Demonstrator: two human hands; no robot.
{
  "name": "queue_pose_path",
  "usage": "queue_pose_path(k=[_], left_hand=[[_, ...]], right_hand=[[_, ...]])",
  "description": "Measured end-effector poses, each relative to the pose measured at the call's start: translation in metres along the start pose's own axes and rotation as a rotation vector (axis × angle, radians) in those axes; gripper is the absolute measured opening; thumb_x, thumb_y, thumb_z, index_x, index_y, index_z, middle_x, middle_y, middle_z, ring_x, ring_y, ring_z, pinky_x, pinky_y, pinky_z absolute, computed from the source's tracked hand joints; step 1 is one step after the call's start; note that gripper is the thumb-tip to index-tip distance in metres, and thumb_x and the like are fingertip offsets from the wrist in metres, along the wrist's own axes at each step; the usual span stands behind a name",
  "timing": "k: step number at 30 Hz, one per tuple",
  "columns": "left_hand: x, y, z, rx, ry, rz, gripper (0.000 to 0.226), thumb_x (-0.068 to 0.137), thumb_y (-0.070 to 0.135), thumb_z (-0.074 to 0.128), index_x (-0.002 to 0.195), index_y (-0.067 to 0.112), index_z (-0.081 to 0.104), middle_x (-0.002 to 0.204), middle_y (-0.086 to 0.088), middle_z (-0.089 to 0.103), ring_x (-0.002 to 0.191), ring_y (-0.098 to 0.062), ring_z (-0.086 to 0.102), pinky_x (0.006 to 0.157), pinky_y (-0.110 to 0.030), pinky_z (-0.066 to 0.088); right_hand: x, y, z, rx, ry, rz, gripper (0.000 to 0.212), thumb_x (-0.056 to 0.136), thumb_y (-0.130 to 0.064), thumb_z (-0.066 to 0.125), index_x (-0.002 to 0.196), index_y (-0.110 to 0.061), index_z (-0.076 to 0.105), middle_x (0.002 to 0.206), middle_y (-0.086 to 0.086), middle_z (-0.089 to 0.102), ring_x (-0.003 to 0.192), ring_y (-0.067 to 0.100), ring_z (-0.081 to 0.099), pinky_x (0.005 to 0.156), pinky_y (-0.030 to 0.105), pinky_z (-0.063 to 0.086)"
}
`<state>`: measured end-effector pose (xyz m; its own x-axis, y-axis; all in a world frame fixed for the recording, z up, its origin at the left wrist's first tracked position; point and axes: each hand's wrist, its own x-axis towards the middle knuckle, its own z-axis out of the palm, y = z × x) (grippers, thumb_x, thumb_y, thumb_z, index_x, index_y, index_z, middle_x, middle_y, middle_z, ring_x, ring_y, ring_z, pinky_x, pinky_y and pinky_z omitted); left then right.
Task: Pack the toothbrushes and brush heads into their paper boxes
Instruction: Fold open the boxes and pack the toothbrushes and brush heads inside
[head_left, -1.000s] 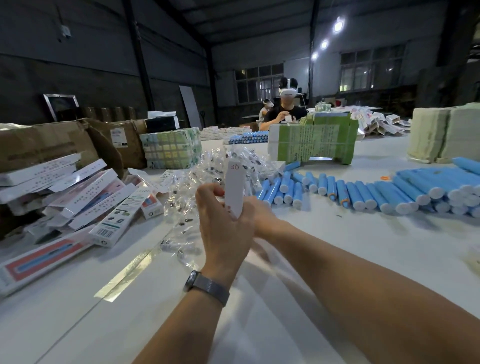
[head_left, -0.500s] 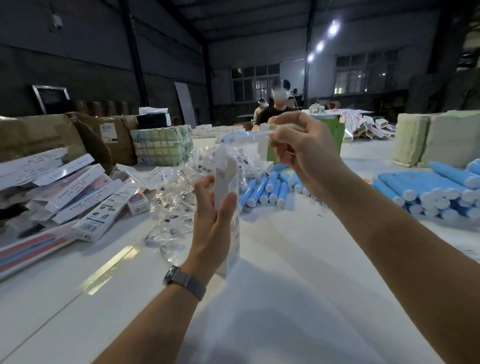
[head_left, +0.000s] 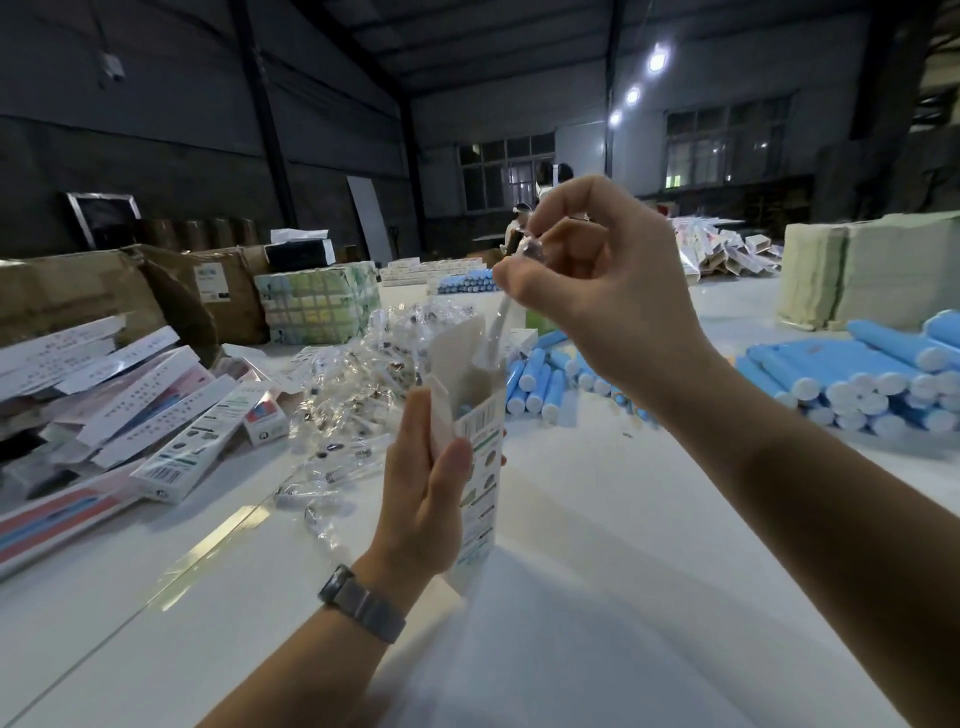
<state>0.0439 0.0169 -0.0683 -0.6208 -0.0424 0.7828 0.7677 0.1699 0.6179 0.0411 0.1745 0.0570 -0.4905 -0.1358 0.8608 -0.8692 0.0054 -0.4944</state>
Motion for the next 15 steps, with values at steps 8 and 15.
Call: queue_pose_path(k=[8, 15], left_hand=[[-0.001, -0.001, -0.003, 0.055, 0.040, 0.059, 0.046, 0.086, 0.078, 0.047, 0.114, 0.042, 0.042, 0.099, -0.003, 0.057, 0.083, -0.044, 0.058, 0.062, -0.061, 0.050], [0.001, -0.006, -0.005, 0.066, 0.066, 0.012, 0.025, 0.091, 0.052, 0.045, 0.110, 0.036, 0.047, 0.094, -0.005, 0.061, 0.081, -0.042, 0.060, 0.063, -0.063, 0.051]], right_hand=[[-0.012, 0.001, 0.011, -0.148, -0.193, -0.217, 0.022, 0.078, -0.008, 0.078, 0.086, -0.018, 0.060, 0.071, -0.004, 0.063, 0.060, 0.009, 0.058, 0.059, 0.015, 0.044], [-0.019, 0.023, 0.018, -0.446, -0.263, -0.242, 0.012, 0.082, -0.021, 0.079, 0.081, -0.013, 0.070, 0.078, -0.009, 0.062, 0.075, 0.005, 0.051, 0.070, 0.011, 0.035]])
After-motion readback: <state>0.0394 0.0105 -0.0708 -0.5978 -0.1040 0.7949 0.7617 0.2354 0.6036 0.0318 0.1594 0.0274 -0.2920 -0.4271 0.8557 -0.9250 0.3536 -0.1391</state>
